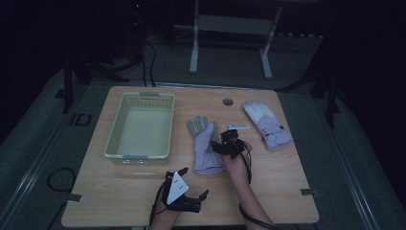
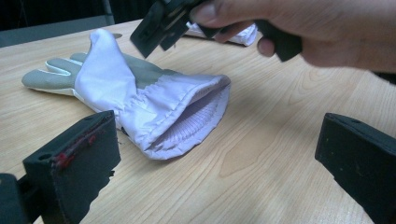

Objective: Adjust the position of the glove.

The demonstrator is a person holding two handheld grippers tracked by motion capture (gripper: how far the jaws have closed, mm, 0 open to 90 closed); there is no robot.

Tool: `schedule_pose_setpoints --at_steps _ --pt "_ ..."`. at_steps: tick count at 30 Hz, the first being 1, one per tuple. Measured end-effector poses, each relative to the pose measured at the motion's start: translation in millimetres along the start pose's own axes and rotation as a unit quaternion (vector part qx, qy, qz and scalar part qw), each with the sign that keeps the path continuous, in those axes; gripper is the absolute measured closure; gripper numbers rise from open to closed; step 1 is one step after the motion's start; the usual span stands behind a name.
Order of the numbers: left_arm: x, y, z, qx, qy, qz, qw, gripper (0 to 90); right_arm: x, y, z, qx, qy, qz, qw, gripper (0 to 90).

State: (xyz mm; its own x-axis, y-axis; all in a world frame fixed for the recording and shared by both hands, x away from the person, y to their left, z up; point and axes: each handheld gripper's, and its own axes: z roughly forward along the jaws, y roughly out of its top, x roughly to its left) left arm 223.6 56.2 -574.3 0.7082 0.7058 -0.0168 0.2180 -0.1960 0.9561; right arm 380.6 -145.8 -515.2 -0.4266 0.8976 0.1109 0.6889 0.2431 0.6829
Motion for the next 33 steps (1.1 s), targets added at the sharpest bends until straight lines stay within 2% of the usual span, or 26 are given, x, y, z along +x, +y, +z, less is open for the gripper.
schedule_pose_setpoints --at_steps 7,17,21,24,28,33 --pt "0.2 0.0 0.2 0.000 0.000 -0.001 1.0000 0.0 -15.6 2.7 -12.9 -0.005 0.013 -0.018 0.9998 46.9" --pt "0.2 0.0 0.4 0.000 -0.001 -0.003 1.0000 0.0 -41.3 8.0 -37.4 -0.026 0.011 -0.041 0.9988 49.1" --pt "0.2 0.1 0.6 0.000 0.000 -0.004 1.0000 0.0 -62.4 10.2 -54.4 -0.043 0.006 -0.049 0.9978 47.9" --pt "0.3 0.1 0.6 0.001 0.000 -0.004 1.0000 0.0 -69.8 10.9 -58.6 -0.046 0.005 -0.052 0.9976 46.6" --pt "0.3 0.1 0.5 0.002 0.001 -0.004 1.0000 0.0 -90.3 10.4 -69.0 -0.048 -0.008 -0.060 0.9970 41.5" --pt "0.6 0.2 0.7 0.002 0.000 -0.004 1.0000 0.0 -111.6 6.9 -74.9 -0.052 -0.011 -0.045 0.9976 39.3"
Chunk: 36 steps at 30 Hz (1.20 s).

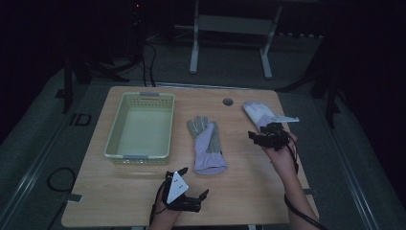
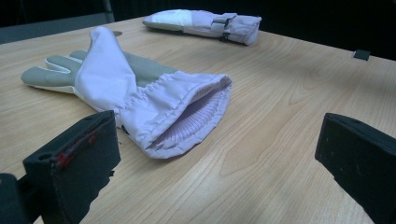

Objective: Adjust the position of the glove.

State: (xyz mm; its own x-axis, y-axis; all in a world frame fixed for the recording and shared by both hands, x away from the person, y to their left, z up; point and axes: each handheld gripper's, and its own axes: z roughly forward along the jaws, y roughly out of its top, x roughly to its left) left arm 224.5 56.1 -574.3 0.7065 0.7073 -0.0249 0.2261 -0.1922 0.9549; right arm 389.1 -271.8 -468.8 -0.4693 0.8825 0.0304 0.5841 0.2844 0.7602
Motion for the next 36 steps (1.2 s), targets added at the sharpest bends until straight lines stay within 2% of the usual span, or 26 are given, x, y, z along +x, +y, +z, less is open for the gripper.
schedule_pose_setpoints --at_steps 7,8,10,15,19,23,25,31,36 --pt "-0.5 0.0 0.0 0.000 0.001 0.002 1.0000 0.0 -26.0 -1.4 -1.3 0.003 -0.020 -0.008 0.9998 41.9" --pt "-0.5 0.0 0.0 0.000 0.001 0.002 1.0000 0.0 -26.0 -1.4 -1.3 0.003 -0.020 -0.008 0.9998 41.9" --pt "-0.7 -0.2 -0.2 -0.002 0.002 0.002 1.0000 0.0 -38.4 -0.3 -3.6 -0.007 -0.024 -0.011 0.9996 43.5" --pt "-0.1 -0.4 -0.9 -0.004 0.003 0.000 1.0000 0.0 -61.2 5.4 -7.0 -0.015 -0.028 0.003 0.9995 44.1" --pt "0.0 -0.5 -1.3 -0.005 0.004 0.000 1.0000 0.0 -82.2 10.3 -9.9 -0.018 -0.047 0.006 0.9987 44.1" --pt "-0.2 -0.5 -1.1 -0.005 0.007 -0.001 1.0000 0.0 -95.2 13.4 -10.5 -0.017 -0.054 0.004 0.9984 44.5" --pt "-0.1 -0.5 -1.2 -0.005 0.006 -0.001 1.0000 0.0 -101.2 15.0 -9.6 -0.017 -0.049 0.009 0.9986 44.5" --pt "-0.2 -0.6 -1.3 -0.006 0.006 0.000 1.0000 0.0 -114.8 16.1 4.2 0.002 -0.039 0.020 0.9990 44.4" --pt "-0.2 -0.5 -1.3 -0.005 0.006 0.000 1.0000 0.0 -114.8 12.8 25.3 0.019 -0.036 0.012 0.9991 45.3"
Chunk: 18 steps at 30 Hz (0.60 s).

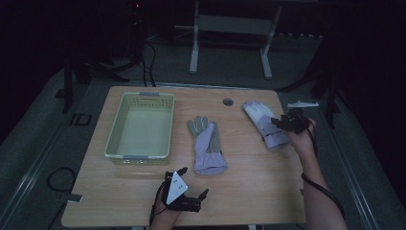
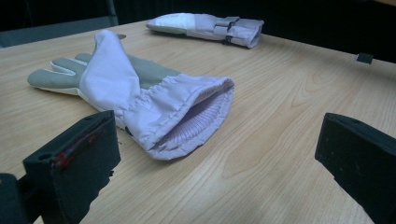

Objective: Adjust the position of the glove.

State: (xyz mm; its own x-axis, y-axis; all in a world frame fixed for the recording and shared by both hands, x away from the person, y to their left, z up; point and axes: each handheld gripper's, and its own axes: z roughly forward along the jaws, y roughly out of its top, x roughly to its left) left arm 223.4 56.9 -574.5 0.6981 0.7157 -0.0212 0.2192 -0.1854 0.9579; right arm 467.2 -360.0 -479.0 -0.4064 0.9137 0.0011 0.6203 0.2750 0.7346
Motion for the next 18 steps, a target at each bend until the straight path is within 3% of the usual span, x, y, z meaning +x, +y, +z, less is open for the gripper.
schedule_pose_setpoints --at_steps 3,8,10,15,16,18 --pt "0.0 -0.1 -0.1 -0.001 0.001 -0.001 1.0000 0.0 -2.2 0.7 13.3 0.003 0.005 0.000 1.0000 45.6" --pt "0.0 -0.2 -0.2 -0.002 0.004 -0.004 1.0000 0.0 -12.7 -1.6 34.9 0.007 0.007 0.029 0.9995 47.9" --pt "0.1 -0.2 -0.1 -0.002 0.004 -0.004 1.0000 0.0 -14.4 -3.3 42.5 0.012 0.020 0.039 0.9990 47.1" --pt "0.0 -0.3 -0.3 -0.003 0.003 -0.004 1.0000 0.0 -13.6 -8.1 58.7 0.047 0.014 0.033 0.9982 47.1" --pt "0.1 -0.3 -0.4 -0.004 0.002 -0.005 1.0000 0.0 -8.5 -14.0 68.9 0.070 0.008 0.014 0.9974 50.0" --pt "0.3 -0.3 -0.4 -0.004 0.002 -0.005 1.0000 0.0 -9.3 -13.9 68.2 0.070 0.019 0.025 0.9971 58.1"
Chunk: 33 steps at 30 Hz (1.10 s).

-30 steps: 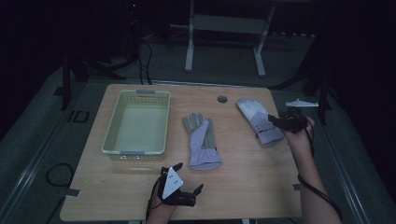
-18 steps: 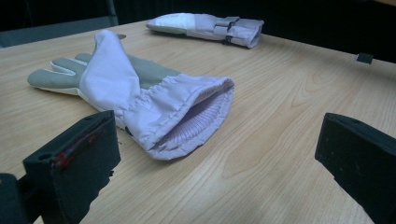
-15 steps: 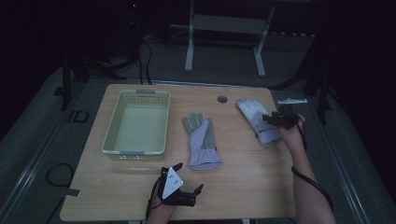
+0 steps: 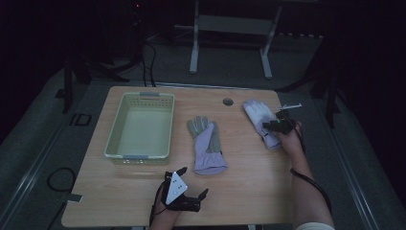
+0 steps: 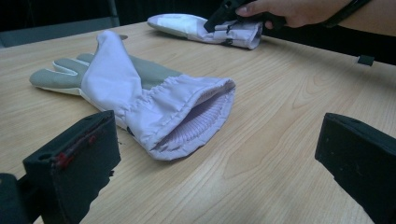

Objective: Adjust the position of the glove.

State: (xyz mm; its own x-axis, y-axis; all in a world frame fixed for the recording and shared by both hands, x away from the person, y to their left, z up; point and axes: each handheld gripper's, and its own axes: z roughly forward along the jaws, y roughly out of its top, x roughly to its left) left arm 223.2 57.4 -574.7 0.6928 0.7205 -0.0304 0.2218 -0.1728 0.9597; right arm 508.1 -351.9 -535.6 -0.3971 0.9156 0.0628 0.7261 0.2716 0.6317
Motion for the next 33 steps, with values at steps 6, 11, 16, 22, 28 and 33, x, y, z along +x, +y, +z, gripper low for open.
schedule_pose_setpoints --at_steps 6,11,16,22,28,33 --pt "0.1 0.0 0.1 0.000 0.000 0.000 1.0000 0.0 5.2 3.5 -0.1 0.012 -0.005 -0.003 0.9999 68.7" --pt "0.3 0.1 0.3 0.001 0.000 -0.001 1.0000 0.0 10.1 4.4 -8.1 0.006 -0.025 0.013 0.9996 77.9" --pt "0.2 0.1 0.3 0.002 0.002 -0.002 1.0000 0.0 19.8 8.3 -30.7 -0.019 -0.041 0.041 0.9981 79.0" --pt "-0.1 0.2 0.6 0.002 0.002 0.000 1.0000 0.0 37.4 14.7 -67.9 -0.045 -0.039 0.059 0.9965 80.0" --pt "-0.6 0.4 0.9 0.004 0.002 0.004 1.0000 0.0 61.1 12.4 -103.5 -0.055 -0.041 0.060 0.9958 80.3" --pt "-1.4 0.4 0.9 0.005 0.003 0.007 1.0000 0.0 82.6 -0.8 -121.3 -0.058 -0.086 0.055 0.9931 80.3"
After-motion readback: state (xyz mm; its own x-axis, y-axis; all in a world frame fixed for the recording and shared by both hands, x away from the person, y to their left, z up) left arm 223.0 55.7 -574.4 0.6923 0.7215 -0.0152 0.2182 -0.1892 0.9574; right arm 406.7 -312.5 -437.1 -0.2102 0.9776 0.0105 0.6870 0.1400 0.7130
